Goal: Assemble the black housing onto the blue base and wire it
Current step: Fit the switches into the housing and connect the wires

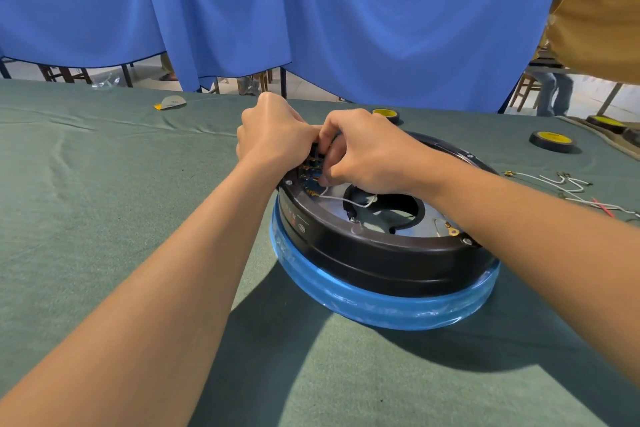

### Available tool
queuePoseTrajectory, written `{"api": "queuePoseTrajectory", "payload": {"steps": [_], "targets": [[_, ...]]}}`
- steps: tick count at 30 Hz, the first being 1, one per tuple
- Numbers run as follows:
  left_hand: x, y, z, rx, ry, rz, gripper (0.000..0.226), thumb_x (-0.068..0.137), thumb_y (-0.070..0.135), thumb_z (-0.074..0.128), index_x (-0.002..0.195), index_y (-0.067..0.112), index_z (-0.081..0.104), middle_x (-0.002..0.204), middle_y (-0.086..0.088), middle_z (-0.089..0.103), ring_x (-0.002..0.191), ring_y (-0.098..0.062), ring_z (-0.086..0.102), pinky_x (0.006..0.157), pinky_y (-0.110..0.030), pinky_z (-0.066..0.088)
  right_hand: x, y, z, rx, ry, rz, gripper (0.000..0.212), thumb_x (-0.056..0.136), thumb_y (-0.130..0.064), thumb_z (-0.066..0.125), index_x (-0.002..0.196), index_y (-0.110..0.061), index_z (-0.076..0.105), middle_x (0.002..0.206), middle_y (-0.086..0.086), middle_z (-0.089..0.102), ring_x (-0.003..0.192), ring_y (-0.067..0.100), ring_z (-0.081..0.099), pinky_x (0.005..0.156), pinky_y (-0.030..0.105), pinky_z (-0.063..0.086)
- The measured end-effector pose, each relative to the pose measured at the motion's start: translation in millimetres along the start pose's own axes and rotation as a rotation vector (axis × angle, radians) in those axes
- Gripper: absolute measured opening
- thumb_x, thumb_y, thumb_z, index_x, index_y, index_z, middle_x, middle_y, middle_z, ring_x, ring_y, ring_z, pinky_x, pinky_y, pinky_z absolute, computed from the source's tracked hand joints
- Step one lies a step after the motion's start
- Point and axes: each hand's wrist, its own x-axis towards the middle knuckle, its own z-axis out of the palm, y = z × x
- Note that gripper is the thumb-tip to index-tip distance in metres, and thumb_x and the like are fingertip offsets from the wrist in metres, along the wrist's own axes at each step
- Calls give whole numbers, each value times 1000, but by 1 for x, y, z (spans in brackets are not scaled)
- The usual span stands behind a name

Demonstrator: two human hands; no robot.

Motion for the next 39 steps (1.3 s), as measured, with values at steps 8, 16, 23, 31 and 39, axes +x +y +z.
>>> {"api": "queuePoseTrajectory", "payload": {"steps": [8,16,23,31,39], "targets": [[2,-2,3,-3,4,-21,26,74,31,75,96,17,75,104,-9,65,104,-30,58,78,-35,49,0,-2,2,-36,33,-2,34,74,-7,79,78,-25,50,84,-2,63,86,20,63,73,33,52],[3,-2,3,6,9,-15,25,77,33,74,97,18,74,100,-8,66,100,-29,57,74,-34,44,0,-3,6,-47,83,0,33,73,-4,78,67,-20,50,75,-3,59,70,12,53,59,24,42],[2,-3,0,-12,-19,-15,27,73,39,80,87,16,76,89,-7,67,93,-28,61,74,-36,53,-5,3,-4,-199,21,-124,25,78,-3,73,71,-25,64,80,-12,60,75,6,55,62,17,40],[1,-1,1,-23,-22,-19,33,71,47,82,84,16,76,87,-7,68,90,-26,62,72,-35,53,-4,1,-2,-267,-13,-144,18,82,-5,72,85,-22,77,86,-4,67,85,17,60,80,32,52],[-1,-2,1,-35,-21,-27,31,71,45,81,85,17,75,80,-3,63,89,-26,60,71,-34,50,-14,-4,-2,-177,-65,-217,3,78,-26,77,76,-26,75,68,-19,56,64,-3,52,52,8,34]]}}
